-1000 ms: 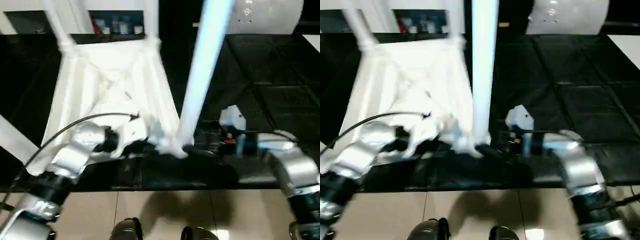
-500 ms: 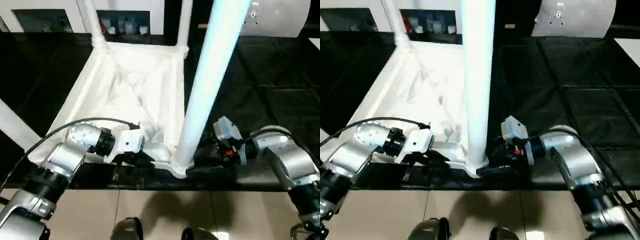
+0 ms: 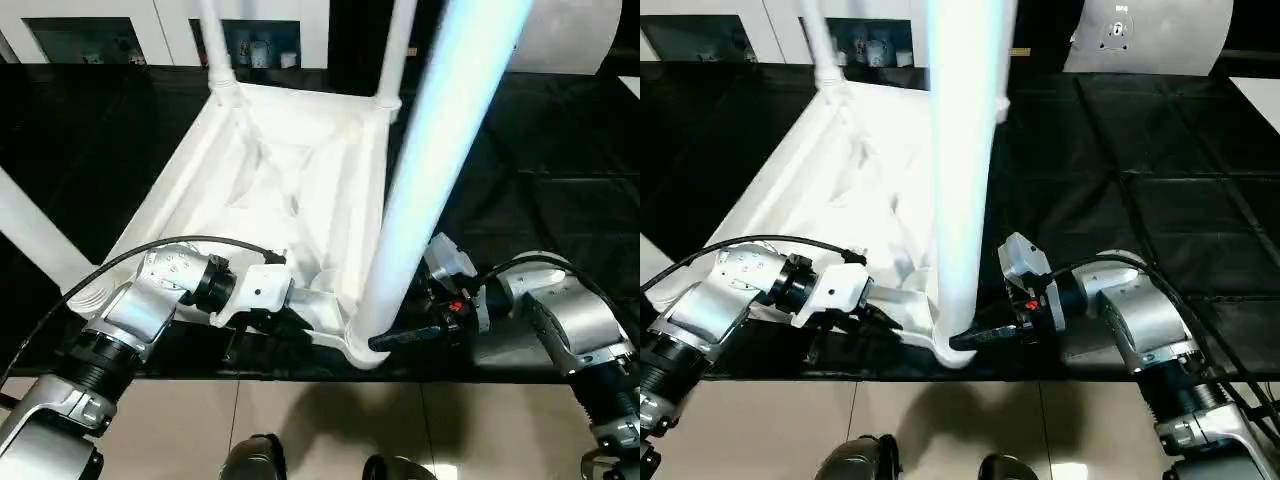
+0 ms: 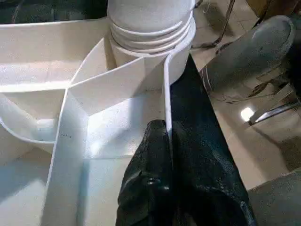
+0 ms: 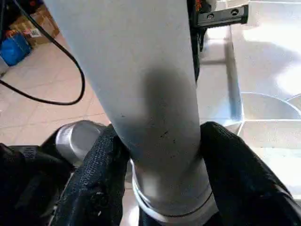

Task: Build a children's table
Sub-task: Rotate leg to tighten

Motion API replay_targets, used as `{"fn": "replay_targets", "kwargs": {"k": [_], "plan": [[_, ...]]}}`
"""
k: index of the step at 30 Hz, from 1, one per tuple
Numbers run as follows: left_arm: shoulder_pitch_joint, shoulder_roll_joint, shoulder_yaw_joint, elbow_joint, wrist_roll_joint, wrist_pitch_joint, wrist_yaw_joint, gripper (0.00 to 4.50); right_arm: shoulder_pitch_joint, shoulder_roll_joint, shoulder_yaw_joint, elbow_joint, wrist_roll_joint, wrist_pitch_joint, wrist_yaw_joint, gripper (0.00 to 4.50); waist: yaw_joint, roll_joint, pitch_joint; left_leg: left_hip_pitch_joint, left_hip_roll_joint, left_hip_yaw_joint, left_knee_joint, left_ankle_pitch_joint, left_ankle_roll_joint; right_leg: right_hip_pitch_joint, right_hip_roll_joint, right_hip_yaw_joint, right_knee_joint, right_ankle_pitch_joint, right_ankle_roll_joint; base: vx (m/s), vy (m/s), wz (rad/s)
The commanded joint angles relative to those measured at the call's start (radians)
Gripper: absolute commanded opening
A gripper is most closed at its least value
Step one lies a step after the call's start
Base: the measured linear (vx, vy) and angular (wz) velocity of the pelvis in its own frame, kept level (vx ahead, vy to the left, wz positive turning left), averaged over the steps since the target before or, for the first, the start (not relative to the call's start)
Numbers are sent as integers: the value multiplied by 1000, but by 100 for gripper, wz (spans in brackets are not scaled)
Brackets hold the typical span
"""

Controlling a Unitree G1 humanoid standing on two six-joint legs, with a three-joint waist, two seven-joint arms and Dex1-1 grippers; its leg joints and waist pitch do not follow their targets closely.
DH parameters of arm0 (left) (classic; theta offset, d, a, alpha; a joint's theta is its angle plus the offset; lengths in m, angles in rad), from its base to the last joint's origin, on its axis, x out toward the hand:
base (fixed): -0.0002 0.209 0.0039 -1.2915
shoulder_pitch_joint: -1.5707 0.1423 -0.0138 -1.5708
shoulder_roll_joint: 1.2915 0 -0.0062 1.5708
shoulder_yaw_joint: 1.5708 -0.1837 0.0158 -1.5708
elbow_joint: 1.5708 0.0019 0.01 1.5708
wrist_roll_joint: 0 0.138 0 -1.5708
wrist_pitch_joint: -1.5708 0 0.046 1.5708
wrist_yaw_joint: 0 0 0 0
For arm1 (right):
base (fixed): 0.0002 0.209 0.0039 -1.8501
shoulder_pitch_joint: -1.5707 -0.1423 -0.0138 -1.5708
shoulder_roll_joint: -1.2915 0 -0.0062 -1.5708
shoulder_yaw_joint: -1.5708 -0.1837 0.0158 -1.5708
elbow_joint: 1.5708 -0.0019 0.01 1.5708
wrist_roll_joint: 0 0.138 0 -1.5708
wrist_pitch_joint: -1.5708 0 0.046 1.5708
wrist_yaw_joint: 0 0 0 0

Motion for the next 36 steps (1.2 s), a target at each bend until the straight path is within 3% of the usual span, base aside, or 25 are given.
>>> {"fn": "replay_targets", "kwargs": {"k": [1, 3, 4, 6, 7, 10, 11, 15, 20, 22, 24, 25, 26, 28, 31, 35, 36], "plan": [[10, -15, -15, -21, 14, 44, 31, 0, 38, 7, 0, -71, 59, 60, -4, 208, -6, -7, -69, 37, 84, -37, -67, -132, 90, 39, -105, 64, -65, -103, -250, 0, 0, 0], [11, -19, -7, -27, 15, 63, 50, 0, 51, 12, -6, -89, 65, 80, -27, 206, -8, -8, -69, 35, 81, -36, -67, -133, 89, 40, -105, 63, -66, -106, -251, 0, 0, 0], [10, -23, 1, -33, 18, 94, 73, 0, 63, 27, -14, -105, 69, 90, -61, 206, -7, -4, -69, 35, 81, -37, -67, -139, 85, 38, -107, 64, -67, -117, -252, 0, 0, 0], [8, -40, 24, -54, 21, 177, 137, 0, 89, 74, -28, -134, 58, 118, -172, 206, -11, -4, -63, 37, 84, -37, -73, -174, 64, 36, -107, 66, -75, -167, -244, 0, 0, 0], [9, -62, 49, -87, 6, 261, 190, 0, 106, 125, -39, -147, 32, 126, -281, 206, -16, -5, -58, 35, 80, -41, -77, -211, 39, 35, -111, 66, -82, -247, -233, 0, 0, 0], [-1, -107, 74, -128, 0, 360, 272, 0, 117, 204, -47, -167, -8, 164, -427, 206, -31, -7, -53, 35, 77, -48, -84, -253, -2, 33, -112, 66, -90, -362, -203, 0, 0, 0], [-5, -125, 82, -137, 6, 391, 307, 0, 118, 229, -49, -173, -14, 185, -472, 205, -41, -10, -53, 26, 73, -54, -85, -261, -10, 42, -116, 63, -91, -395, -184, 0, 0, 0], [-27, -224, 106, -139, 34, 486, 457, 0, 102, 373, -70, -172, -43, 252, -688, 202, -68, -9, -54, 36, 70, -50, -84, -274, -16, 29, -111, 67, -100, -384, -181, 0, 0, 0], [-71, -367, 148, -106, 84, 588, 696, 0, 64, 558, -110, -108, -147, 272, -1023, 201, -75, -7, -59, 37, 67, -46, -84, -231, -11, 29, -107, 67, -99, -321, -184, 0, 0, 0], [-80, -420, 150, -90, 115, 601, 784, 0, 47, 628, -138, -60, -183, 247, -1149, 201, -78, -5, -63, 36, 67, -43, -83, -193, -4, 31, -102, 68, -95, -247, -191, 0, 0, 0], [-81, -427, 145, -85, 125, 595, 796, 0, 46, 639, -138, -52, -186, 232, -1156, 201, -73, -5, -70, 33, 64, -40, -77, -136, 24, 39, -103, 69, -88, -141, -201, 0, 0, 0], [-81, -429, 142, -84, 128, 593, 800, 0, 46, 643, -137, -50, -188, 226, -1157, 235, -73, -5, -70, 33, 64, -40, -77, -136, 24, 39, -103, 69, -88, -141, -201, 0, 0, 0], [-79, -433, 137, -86, 132, 591, 800, 0, 51, 661, -142, -44, -179, 177, -1162, 269, -71, -4, -74, 30, 63, -39, -74, -86, 52, 44, -101, 67, -77, -37, -214, 0, 0, 0], [-74, -427, 136, -94, 138, 589, 792, 0, 55, 677, -164, -50, -171, 152, -1166, 279, -70, -4, -76, 27, 62, -38, -71, -53, 86, 49, -101, 65, -69, 40, -231, 0, 0, 0], [-51, -376, 133, -110, 133, 561, 737, 0, 61, 610, -169, -71, -173, 87, -1087, 304, -67, -1, -75, 29, 64, -39, -72, -85, 88, 51, -101, 63, -73, 6, -232, 0, 0, 0], [-24, -331, 127, -123, 124, 523, 682, 0, 68, 542, -182, -99, -147, 63, -988, 338, -70, -1, -75, 28, 66, -40, -72, -100, 87, 55, -99, 63, -72, -1, -232, 0, 0, 0], [-1, -293, 121, -131, 114, 485, 632, 0, 71, 475, -191, -114, -129, 47, -908, 351, -71, 0, -76, 26, 65, -40, -71, -95, 92, 56, -101, 64, -72, 9, -237, 0, 0, 0]]}}
